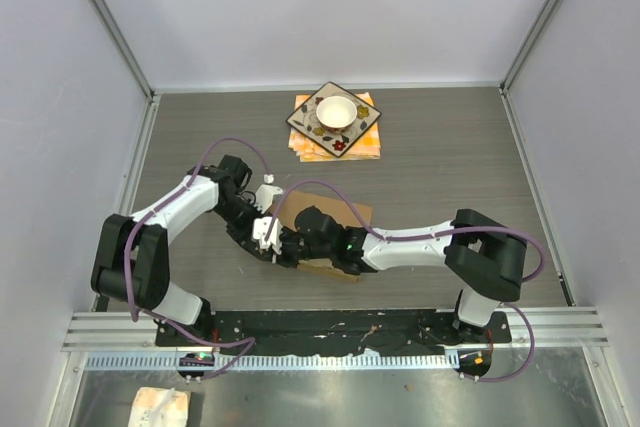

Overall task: Unpack the express box
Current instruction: Cut the express box at the center of the board.

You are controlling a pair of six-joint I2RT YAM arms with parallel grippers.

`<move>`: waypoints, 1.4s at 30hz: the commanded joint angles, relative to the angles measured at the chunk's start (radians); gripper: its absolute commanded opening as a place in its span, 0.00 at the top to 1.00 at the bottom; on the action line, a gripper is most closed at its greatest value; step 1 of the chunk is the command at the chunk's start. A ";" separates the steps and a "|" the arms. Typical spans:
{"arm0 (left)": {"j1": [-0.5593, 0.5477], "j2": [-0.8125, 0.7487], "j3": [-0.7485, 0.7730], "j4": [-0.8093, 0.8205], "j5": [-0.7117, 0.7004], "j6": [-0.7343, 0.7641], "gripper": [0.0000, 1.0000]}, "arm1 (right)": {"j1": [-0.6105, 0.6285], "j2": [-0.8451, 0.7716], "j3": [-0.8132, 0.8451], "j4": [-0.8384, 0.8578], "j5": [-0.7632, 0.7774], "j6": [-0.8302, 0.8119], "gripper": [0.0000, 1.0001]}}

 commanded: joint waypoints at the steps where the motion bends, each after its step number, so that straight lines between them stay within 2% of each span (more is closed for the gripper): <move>1: 0.004 0.045 -0.030 0.079 -0.181 0.075 0.61 | 0.002 -0.055 0.012 0.068 0.009 -0.020 0.99; 8: 0.004 0.051 -0.025 0.078 -0.182 0.075 0.66 | 0.002 -0.061 0.002 0.074 0.023 -0.023 0.99; 15: 0.004 0.061 -0.033 0.083 -0.182 0.075 0.76 | 0.002 -0.077 0.005 0.064 0.023 -0.029 0.99; 37: 0.015 0.049 -0.030 0.072 -0.199 0.092 0.80 | -0.012 0.006 -0.048 0.045 0.074 -0.040 0.99; 42: 0.025 0.052 -0.027 0.070 -0.213 0.096 0.85 | -0.009 -0.041 -0.062 -0.047 0.130 -0.043 0.99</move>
